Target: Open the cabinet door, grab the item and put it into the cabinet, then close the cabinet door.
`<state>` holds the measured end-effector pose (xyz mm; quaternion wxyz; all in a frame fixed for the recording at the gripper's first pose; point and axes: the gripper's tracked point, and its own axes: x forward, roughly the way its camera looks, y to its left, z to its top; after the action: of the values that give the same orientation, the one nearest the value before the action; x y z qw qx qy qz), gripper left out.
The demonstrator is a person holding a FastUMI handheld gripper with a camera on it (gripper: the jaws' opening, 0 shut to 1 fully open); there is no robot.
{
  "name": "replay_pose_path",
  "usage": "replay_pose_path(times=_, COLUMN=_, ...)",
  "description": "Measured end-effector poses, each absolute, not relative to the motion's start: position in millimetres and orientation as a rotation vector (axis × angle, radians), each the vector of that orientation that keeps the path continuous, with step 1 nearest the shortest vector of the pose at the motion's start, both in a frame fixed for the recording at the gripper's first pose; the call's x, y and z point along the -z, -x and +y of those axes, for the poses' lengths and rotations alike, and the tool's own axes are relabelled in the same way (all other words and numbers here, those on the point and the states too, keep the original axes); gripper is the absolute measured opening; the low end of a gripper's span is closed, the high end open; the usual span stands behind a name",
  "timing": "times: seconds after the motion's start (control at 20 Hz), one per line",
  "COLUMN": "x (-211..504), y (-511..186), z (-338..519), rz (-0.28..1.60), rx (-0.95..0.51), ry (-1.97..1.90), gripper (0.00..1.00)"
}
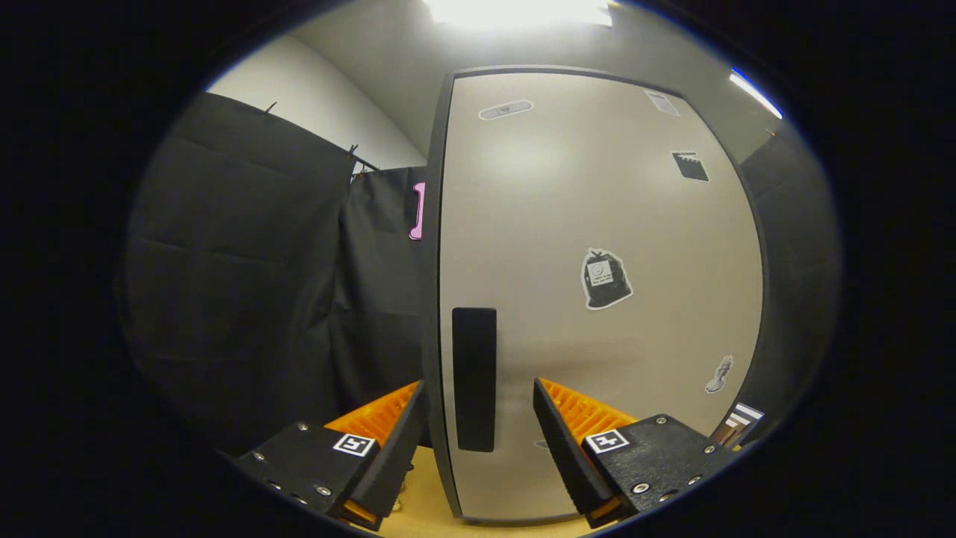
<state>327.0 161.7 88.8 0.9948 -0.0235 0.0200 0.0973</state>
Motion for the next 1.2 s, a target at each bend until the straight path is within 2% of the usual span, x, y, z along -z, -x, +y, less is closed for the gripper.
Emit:
replay_pose_path(times=0.2, x=-78.4, y=-345.3, z=166.9, rz=0.078, rx=-0.18, ry=0.062, gripper=0.66)
replay_pose_path(times=0.35, x=-76.7, y=-347.0, z=169.4, rz=0.093, rx=-0.158, ry=0.044, gripper=0.37)
replay_pose_path(times=0.6, x=-74.0, y=-347.7, z=169.2, rz=0.106, rx=-0.124, ry=0.028, gripper=0.32)
replay_pose_path(times=0.75, x=-73.9, y=-344.6, z=168.7, rz=0.122, rx=-0.129, ry=0.002, gripper=0.18)
replay_pose_path(times=1.2, x=-79.7, y=-298.7, z=156.8, rz=0.133, rx=-0.222, ry=-0.001, gripper=0.17)
